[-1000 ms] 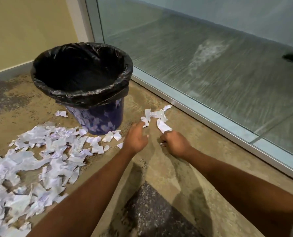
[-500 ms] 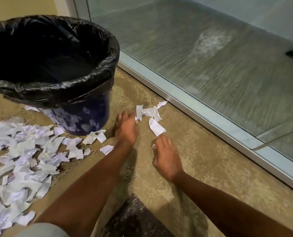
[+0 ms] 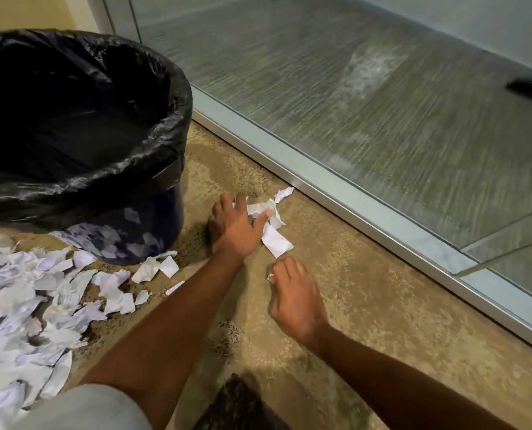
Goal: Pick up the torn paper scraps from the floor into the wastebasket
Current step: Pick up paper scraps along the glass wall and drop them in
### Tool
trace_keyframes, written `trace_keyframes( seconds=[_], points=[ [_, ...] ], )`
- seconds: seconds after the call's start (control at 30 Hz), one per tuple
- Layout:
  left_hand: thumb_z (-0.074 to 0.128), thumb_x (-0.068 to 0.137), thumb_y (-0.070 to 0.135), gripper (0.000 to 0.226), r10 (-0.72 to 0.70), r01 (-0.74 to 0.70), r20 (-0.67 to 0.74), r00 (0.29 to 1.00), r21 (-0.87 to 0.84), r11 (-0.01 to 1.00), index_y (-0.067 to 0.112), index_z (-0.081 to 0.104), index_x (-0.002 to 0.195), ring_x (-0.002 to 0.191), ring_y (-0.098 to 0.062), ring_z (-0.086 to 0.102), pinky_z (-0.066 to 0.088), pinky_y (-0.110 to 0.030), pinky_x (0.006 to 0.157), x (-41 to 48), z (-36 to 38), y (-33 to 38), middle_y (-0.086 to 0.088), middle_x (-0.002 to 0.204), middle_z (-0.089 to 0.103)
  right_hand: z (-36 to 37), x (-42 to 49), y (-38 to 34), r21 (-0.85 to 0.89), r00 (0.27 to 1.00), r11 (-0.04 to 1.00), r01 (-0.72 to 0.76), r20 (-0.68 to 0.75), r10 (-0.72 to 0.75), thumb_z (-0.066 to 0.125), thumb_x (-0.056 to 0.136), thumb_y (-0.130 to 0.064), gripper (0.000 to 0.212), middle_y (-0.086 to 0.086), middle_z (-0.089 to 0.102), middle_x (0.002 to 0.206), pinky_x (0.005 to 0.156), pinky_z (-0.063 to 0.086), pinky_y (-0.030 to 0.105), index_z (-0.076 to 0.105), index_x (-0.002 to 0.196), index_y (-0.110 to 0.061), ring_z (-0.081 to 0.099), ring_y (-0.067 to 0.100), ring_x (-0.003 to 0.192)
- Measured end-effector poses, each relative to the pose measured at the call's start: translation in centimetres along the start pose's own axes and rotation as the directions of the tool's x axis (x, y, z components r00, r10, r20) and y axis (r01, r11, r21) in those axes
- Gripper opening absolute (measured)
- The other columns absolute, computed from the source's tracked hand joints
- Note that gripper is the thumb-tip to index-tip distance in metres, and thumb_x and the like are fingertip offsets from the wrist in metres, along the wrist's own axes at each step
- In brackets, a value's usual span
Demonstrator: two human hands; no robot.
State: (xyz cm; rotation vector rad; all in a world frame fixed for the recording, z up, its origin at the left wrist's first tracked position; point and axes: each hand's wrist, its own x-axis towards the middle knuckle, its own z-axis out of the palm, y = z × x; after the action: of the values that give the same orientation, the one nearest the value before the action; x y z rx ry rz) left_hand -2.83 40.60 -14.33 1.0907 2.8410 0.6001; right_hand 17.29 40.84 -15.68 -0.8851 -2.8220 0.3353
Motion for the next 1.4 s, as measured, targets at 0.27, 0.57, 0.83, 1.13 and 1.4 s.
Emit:
trace_keyframes(
  seconds=[0.27, 0.57, 0.83, 1.13, 1.4],
  points=[
    [0.044, 0.108, 0.039, 0.036, 0.086, -0.086, 0.003, 0.996, 0.113, 0.990, 0.020, 0.049, 0.138, 0.116, -0.027, 0.057, 0.048, -0.041, 0.097, 0.3, 0.4, -0.1, -0.012, 0.137, 0.052, 0.2, 0.0, 0.2, -0.009, 1.000, 1.000, 0.004, 0.012, -0.004, 0.048, 0.102, -0.028, 0.018, -0.010, 0.046, 0.111, 0.090, 0.047, 0.029, 0.049, 0.120, -0.029, 0.042, 0.007, 0.099],
    [0.060, 0.095, -0.002, 0.067, 0.043, -0.029, 0.085, 0.995, -0.155, 0.987, 0.037, 0.041, 0.146, 0.098, -0.019, 0.059, 0.049, -0.032, 0.075, 0.9, -0.4, -1.2, -0.002, 0.131, 0.058, 0.2, 0.0, 0.1, -0.012, 1.000, 1.000, 0.011, -0.001, -0.011, 0.045, 0.106, -0.027, 0.014, -0.009, 0.046, 0.110, 0.091, 0.047, 0.028, 0.049, 0.119, -0.027, 0.042, 0.007, 0.098],
    [0.057, 0.103, 0.041, 0.042, 0.355, -0.343, 0.080, 0.932, -0.133, 0.930, 0.032, 0.057, 0.143, 0.104, -0.029, 0.061, 0.057, -0.044, 0.086, 0.5, 1.9, -1.8, -0.008, 0.133, 0.043, 0.0, 0.1, 0.0, -0.001, 1.000, 1.000, 0.016, -0.011, -0.016, 0.046, 0.105, -0.027, 0.015, -0.007, 0.049, 0.110, 0.089, 0.046, 0.029, 0.050, 0.120, -0.026, 0.046, 0.010, 0.099],
    [0.027, 0.089, 0.092, 0.076, 0.368, -0.392, 0.181, 0.912, 0.123, 0.912, 0.048, 0.039, 0.149, 0.120, -0.023, 0.053, 0.055, -0.043, 0.086, -1.4, 0.4, 0.7, -0.005, 0.142, 0.039, -0.3, 0.1, -0.3, -0.034, 1.000, 0.999, 0.003, -0.016, -0.003, 0.055, 0.096, -0.020, 0.016, -0.005, 0.048, 0.106, 0.087, 0.051, 0.031, 0.048, 0.111, -0.023, 0.045, 0.012, 0.094],
    [0.045, 0.110, 0.038, 0.022, 0.403, -0.414, 0.193, 0.895, 0.021, 0.910, 0.024, 0.052, 0.126, 0.108, -0.026, 0.059, 0.041, -0.036, 0.070, -2.2, 0.9, 2.4, -0.006, 0.122, 0.054, -0.4, 0.0, -0.3, -0.026, 0.999, 1.000, 0.004, -0.034, -0.005, 0.051, 0.100, -0.021, 0.015, -0.003, 0.051, 0.108, 0.087, 0.050, 0.033, 0.049, 0.114, -0.022, 0.048, 0.015, 0.096]
  ],
)
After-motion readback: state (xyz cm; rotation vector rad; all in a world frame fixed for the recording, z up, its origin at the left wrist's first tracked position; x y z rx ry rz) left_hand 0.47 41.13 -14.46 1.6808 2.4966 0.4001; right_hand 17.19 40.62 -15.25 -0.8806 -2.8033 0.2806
